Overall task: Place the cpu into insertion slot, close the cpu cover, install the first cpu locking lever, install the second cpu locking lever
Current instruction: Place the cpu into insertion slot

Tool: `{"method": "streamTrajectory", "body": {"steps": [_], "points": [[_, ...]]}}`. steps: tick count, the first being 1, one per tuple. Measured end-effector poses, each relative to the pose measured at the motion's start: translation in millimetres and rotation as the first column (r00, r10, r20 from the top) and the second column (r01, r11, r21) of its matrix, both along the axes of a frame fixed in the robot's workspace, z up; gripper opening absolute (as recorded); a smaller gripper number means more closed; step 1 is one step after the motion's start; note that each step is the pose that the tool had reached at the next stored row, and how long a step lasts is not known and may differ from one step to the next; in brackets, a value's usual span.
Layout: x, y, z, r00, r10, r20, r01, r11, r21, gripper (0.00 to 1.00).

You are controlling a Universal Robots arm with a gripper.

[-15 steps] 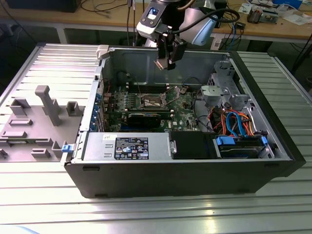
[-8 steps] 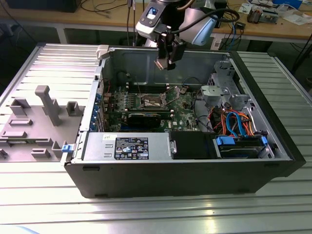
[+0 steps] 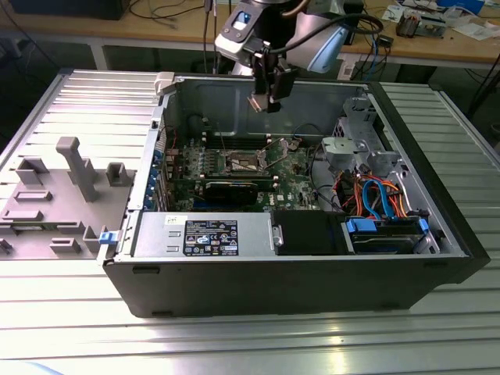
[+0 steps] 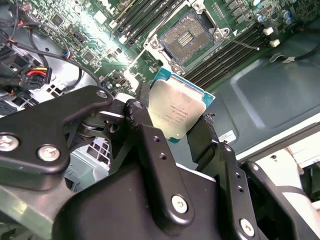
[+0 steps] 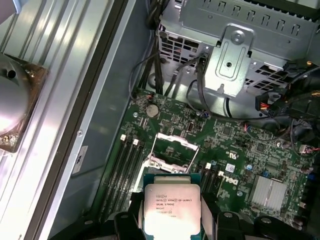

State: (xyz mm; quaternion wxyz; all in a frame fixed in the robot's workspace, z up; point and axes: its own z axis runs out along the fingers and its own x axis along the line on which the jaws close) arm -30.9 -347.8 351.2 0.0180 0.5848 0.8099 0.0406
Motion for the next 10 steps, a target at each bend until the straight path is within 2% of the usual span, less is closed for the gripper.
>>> {"method": "streamTrajectory", "body": {"steps": [3, 6, 10], "points": [[0.0, 0.0, -0.1, 0.9995, -0.031, 0.0001, 0.031, 0.9995, 0.0000, 0.54], [0.0, 0.0, -0.3, 0.9964, -0.085, 0.0000, 0.085, 0.9964, 0.0000, 0.54], [0.0, 0.0, -0.3, 0.9954, -0.096, 0.0000, 0.096, 0.9954, 0.0000, 0.54]]}}
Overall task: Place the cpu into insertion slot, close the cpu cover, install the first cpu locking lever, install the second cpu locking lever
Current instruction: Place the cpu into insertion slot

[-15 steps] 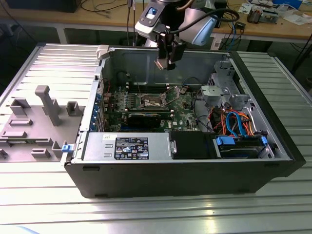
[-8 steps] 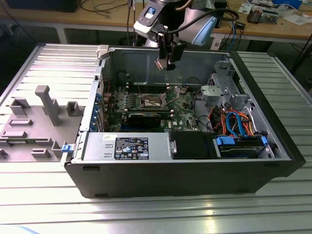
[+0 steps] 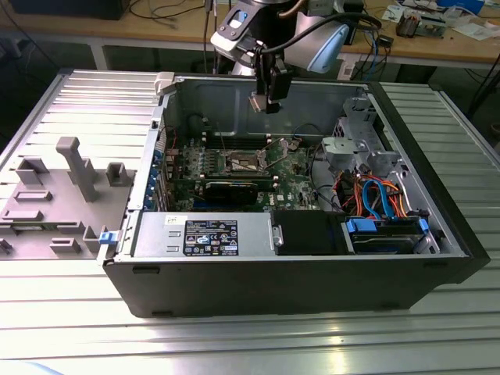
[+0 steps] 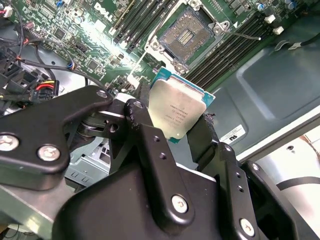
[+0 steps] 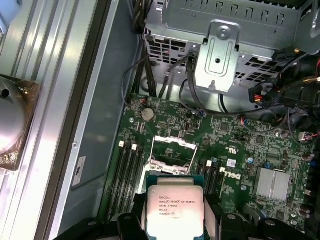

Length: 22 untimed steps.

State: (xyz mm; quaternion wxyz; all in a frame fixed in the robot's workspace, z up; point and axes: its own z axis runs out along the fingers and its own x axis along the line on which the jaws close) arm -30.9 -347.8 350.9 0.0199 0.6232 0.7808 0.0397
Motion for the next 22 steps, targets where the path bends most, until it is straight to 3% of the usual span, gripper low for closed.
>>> {"method": "streamTrajectory", "body": {"steps": [13, 16, 22], "points": [[0.0, 0.0, -1.8, 1.0000, -0.003, 0.0000, 0.003, 1.0000, 0.0000, 0.54], [0.0, 0.0, -2.1, 0.9997, -0.026, 0.0001, 0.026, 0.9997, 0.0002, 0.54], [0.0, 0.0, -2.6, 0.9951, -0.099, 0.0000, 0.099, 0.9951, -0.0001, 0.54]]}}
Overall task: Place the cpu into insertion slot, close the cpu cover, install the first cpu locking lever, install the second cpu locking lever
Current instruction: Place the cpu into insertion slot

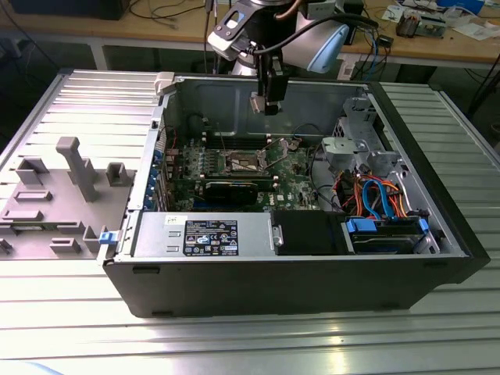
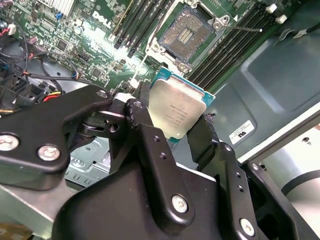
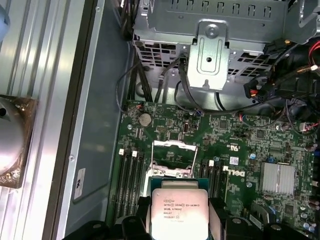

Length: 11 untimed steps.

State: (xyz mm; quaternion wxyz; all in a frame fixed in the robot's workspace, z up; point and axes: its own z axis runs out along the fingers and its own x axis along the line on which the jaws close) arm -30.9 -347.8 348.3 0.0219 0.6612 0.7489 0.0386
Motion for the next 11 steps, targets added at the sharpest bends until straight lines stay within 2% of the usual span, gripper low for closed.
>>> {"method": "streamTrajectory", "body": {"steps": [11], "points": [[0.0, 0.1, -1.3, 1.0000, -0.001, 0.0001, 0.001, 1.0000, 0.0002, 0.54]]}}
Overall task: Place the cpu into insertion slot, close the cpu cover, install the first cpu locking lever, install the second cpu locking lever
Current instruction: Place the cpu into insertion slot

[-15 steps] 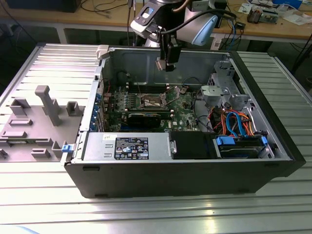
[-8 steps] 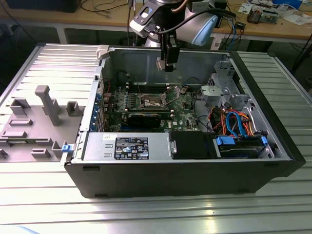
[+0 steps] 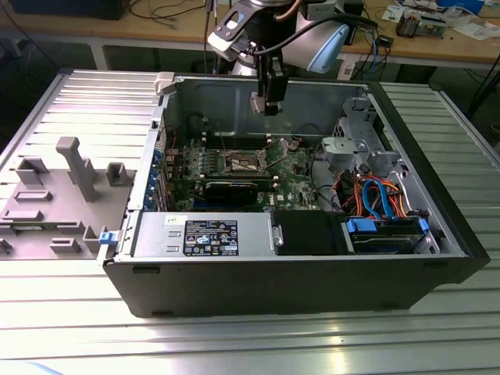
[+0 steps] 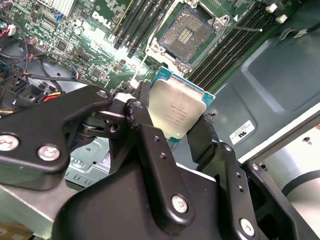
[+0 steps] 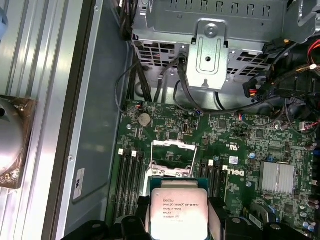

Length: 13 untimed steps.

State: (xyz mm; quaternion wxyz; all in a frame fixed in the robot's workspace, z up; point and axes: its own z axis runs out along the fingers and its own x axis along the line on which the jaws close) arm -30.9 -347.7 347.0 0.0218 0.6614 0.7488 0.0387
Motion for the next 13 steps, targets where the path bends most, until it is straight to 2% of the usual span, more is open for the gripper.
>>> {"method": "streamTrajectory", "body": {"steps": [7, 13], "points": [[-2.4, -0.1, -7.0, 0.9997, -0.023, 0.0000, 0.023, 0.9997, -0.0004, 0.54], [-2.5, -0.1, -11.4, 0.9997, -0.025, -0.0001, 0.025, 0.9997, -0.0006, 0.54]]}}
